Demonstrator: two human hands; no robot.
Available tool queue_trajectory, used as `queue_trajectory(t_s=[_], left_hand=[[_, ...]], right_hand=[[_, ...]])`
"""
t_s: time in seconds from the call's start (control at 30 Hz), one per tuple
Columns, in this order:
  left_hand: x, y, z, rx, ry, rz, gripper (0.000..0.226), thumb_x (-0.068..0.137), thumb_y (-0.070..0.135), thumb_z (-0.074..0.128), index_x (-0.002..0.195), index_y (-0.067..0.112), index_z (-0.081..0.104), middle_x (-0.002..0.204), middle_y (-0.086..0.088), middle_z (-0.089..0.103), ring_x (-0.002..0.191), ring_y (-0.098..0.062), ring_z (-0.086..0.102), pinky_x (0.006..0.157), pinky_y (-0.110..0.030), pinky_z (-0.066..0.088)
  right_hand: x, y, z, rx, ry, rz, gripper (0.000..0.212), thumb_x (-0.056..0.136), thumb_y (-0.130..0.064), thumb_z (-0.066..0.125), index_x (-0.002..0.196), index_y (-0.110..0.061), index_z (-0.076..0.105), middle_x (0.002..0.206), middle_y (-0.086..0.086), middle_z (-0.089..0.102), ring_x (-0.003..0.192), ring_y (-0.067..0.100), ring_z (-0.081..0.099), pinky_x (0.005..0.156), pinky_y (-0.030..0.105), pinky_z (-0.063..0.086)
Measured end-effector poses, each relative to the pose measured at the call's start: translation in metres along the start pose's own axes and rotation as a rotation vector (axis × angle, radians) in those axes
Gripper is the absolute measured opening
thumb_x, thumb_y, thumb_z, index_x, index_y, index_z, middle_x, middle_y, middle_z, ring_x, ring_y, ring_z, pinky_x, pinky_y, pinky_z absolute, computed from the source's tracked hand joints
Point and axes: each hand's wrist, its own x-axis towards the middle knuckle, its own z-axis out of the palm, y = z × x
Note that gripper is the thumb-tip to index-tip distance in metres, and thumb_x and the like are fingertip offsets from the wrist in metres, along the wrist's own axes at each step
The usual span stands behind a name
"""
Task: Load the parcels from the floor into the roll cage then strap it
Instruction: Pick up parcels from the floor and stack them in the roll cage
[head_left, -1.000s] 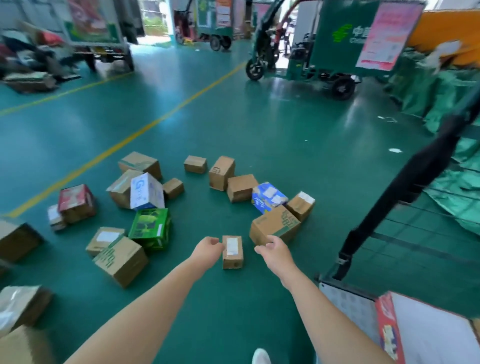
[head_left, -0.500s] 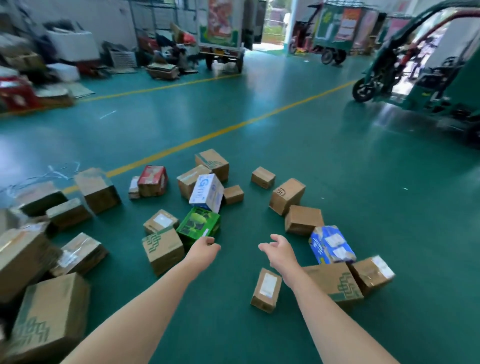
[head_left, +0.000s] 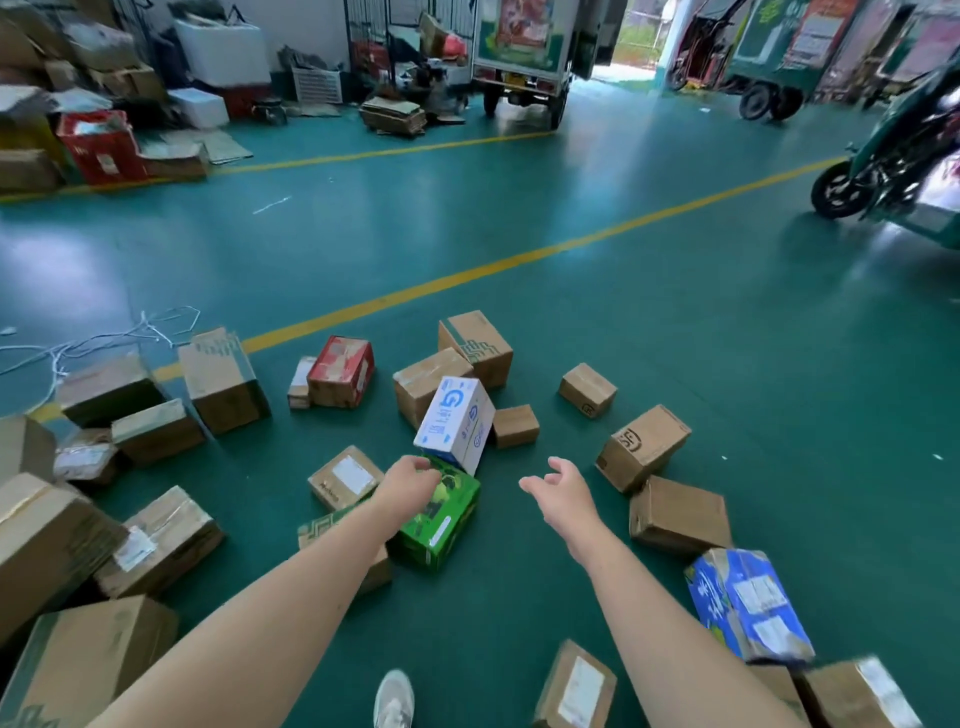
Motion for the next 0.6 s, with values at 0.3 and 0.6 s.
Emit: queue_trajectory(t_s=[0.3, 0.6], left_hand=[[0.14, 0.092, -0.01, 0.054, -0.083, 0.018, 0.047, 0.098, 0.025, 0.05, 0.142, 0.011, 0.044, 0.134, -0.009, 0.054, 0.093, -0.016, 0.053, 0.062, -0.023, 0.04], [0.292, 0.185, 0.02, -0.018, -0.059, -0.06, 0.048, 0.096, 0.025, 0.049, 0.142, 0.011, 0.047, 0.134, -0.01, 0.055, 0.114, -0.025, 0.055, 0.094, -0.034, 0.047]], right_hand=[[0.122, -0.082, -0.016, -0.002, 0.039, 0.013, 0.07, 0.092, -0.029, 0.066, 0.152, -0.019, 0.031, 0.15, 0.008, 0.042, 0.131, 0.023, 0.047, 0.105, 0.037, 0.042], [0.304, -0.151, -0.064, -0.074, -0.041, -0.011, 0.07, 0.093, -0.028, 0.063, 0.153, -0.018, 0.029, 0.149, 0.007, 0.042, 0.131, 0.023, 0.046, 0.101, 0.033, 0.039]])
